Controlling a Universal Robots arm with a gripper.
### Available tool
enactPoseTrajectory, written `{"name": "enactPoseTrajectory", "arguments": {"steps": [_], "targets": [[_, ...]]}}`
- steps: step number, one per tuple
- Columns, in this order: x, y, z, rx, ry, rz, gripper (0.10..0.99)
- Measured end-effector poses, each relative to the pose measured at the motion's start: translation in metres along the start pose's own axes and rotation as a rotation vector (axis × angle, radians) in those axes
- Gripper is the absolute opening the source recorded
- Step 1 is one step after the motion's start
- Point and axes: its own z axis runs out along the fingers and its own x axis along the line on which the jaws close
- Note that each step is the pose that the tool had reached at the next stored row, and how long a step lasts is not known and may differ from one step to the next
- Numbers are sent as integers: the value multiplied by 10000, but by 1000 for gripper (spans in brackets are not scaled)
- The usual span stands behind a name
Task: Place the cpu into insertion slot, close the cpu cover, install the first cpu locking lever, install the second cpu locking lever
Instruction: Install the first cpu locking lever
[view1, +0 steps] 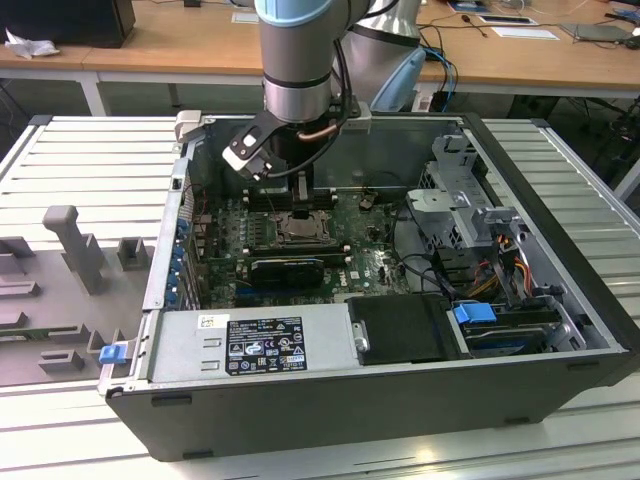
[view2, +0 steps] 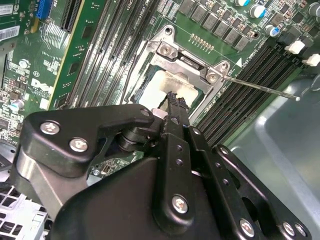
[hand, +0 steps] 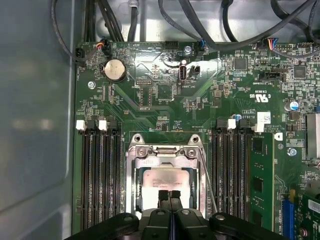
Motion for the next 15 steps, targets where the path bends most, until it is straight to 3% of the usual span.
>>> {"name": "enactPoseTrajectory", "arguments": {"steps": [15], "targets": [[2,6,-95,0,-1,0,106]]}}
